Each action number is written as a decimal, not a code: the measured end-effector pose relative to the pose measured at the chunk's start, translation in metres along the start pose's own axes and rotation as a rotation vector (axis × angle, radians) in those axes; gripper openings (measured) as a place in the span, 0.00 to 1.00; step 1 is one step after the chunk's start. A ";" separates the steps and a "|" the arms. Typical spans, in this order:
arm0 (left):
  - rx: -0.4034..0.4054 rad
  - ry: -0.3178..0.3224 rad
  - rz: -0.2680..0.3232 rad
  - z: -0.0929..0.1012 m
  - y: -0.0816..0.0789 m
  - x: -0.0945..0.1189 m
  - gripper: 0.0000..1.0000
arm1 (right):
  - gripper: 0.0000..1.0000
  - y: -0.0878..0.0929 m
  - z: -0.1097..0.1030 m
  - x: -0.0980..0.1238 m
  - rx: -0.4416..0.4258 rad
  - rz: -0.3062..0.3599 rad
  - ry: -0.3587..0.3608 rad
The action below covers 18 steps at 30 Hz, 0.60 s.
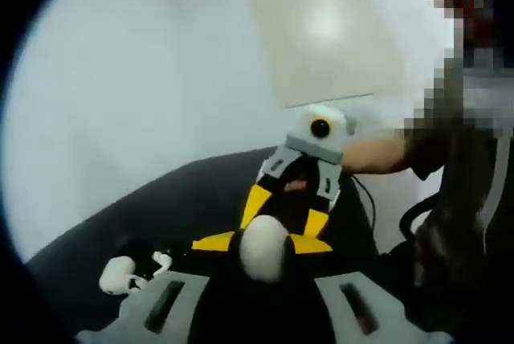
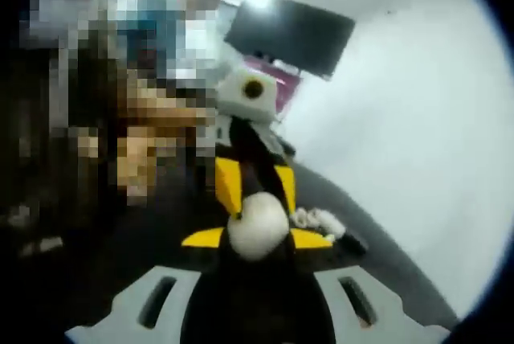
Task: Pick up three earphones and place each one into its charging case using tactile feedback, ensure that each earphone is properly inserted and securely positioned inside the case.
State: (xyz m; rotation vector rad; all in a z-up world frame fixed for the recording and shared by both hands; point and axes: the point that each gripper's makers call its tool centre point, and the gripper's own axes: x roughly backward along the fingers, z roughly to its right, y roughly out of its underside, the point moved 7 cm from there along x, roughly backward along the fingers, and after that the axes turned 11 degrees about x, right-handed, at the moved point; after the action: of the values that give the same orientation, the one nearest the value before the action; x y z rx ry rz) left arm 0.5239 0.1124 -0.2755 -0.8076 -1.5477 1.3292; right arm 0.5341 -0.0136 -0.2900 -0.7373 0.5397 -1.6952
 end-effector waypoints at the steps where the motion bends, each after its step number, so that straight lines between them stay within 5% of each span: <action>1: 0.024 0.018 0.018 -0.001 0.000 0.001 0.22 | 0.31 0.000 0.000 0.000 0.002 0.000 0.001; 3: 0.068 0.037 0.065 -0.002 0.001 0.003 0.20 | 0.31 0.000 0.002 0.000 -0.011 0.002 -0.001; 7: 0.002 0.051 0.102 0.003 0.002 0.009 0.18 | 0.27 0.010 0.000 -0.001 -0.354 -0.031 -0.081; 10: 0.015 0.061 0.105 0.003 0.002 0.013 0.17 | 0.26 0.014 0.003 -0.005 -0.481 -0.028 -0.160; 14: -0.020 0.061 0.114 0.006 0.002 0.012 0.17 | 0.23 0.009 0.004 -0.015 -0.473 -0.046 -0.204; 18: -0.009 0.074 0.134 0.006 0.000 0.013 0.16 | 0.22 0.006 -0.002 -0.014 -0.436 -0.035 -0.173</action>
State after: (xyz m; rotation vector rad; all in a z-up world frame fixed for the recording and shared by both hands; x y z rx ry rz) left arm 0.5133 0.1220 -0.2725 -0.9701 -1.4640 1.3733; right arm 0.5393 -0.0013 -0.2980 -1.1999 0.7892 -1.5415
